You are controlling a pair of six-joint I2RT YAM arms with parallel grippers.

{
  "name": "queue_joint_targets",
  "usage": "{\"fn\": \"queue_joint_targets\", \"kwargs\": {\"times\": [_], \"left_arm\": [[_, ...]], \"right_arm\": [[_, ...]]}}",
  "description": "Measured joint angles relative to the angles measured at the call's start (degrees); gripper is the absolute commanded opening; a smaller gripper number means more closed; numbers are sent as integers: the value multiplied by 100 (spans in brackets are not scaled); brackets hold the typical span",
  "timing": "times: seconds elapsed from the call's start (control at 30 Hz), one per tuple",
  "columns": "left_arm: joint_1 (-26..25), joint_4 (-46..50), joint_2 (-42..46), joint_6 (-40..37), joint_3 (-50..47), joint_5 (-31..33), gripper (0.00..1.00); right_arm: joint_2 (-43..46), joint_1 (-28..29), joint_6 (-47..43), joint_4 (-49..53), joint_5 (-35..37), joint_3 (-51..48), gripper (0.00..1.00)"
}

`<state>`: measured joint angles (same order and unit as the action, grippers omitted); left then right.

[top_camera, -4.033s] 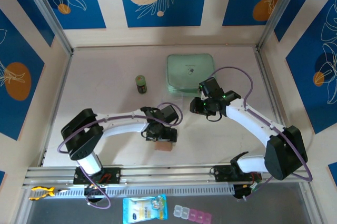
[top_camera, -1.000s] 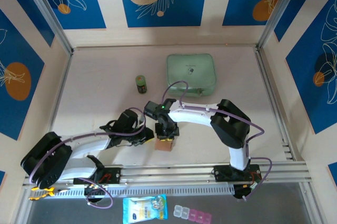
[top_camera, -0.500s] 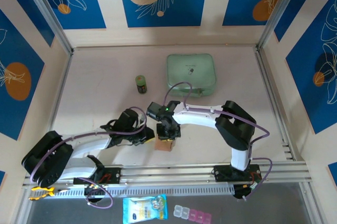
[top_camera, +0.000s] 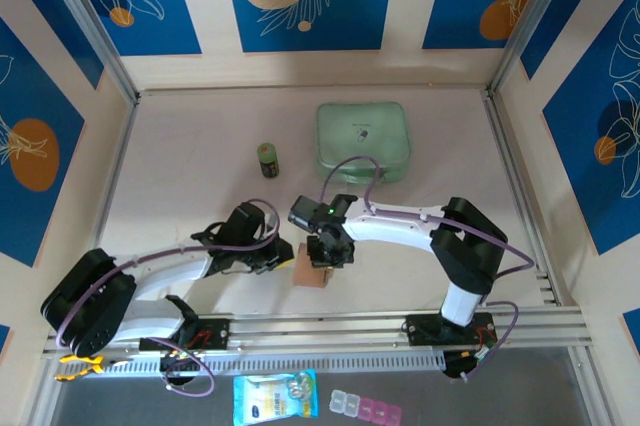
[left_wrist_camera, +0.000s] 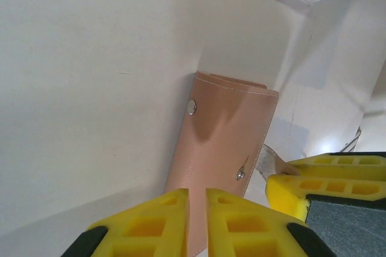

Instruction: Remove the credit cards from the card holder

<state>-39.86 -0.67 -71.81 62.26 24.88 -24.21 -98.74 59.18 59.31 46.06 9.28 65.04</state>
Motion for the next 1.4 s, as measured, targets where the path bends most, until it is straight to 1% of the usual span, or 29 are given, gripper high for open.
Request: {"fn": "queue_joint_targets", "kwargs": {"times": [0.23, 0.43, 0.9, 1.4], "left_arm": [[0, 155, -50, -111, 186, 48, 15], [-2, 195, -155, -125, 280, 70, 15], [0, 201, -155, -125, 302, 70, 16], [0, 197, -243, -125, 304, 70, 16]], "right_arm": [[264, -155, 35, -94, -9, -439, 22], [286, -289, 15, -321, -35, -610, 22], [175, -413, -76, -756, -223, -695, 21], [98, -420, -74, -769, -330, -704, 18]]}}
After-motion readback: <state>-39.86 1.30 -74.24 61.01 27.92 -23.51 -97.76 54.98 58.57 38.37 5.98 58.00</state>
